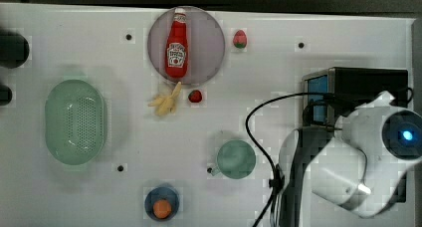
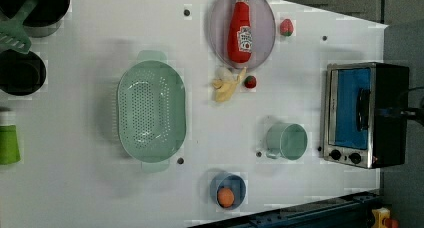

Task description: Flap open oven.

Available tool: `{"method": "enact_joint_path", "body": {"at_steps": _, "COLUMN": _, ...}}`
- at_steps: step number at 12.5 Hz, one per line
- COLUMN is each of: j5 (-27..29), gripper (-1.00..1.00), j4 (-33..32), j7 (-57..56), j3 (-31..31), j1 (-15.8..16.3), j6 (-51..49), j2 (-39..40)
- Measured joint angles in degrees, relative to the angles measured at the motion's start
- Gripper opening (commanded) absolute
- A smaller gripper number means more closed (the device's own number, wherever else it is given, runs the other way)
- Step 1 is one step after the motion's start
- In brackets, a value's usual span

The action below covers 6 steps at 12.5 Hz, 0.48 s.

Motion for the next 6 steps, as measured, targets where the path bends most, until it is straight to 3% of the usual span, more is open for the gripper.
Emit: {"method": "enact_joint_path", "body": {"at_steps": 6, "j5": 0.12, "gripper": -0.65, "j4": -1.23, "j7": -0.45, "j3": -0.08, "j1": -0.08, "j6": 4.0, "j2": 5.84}}
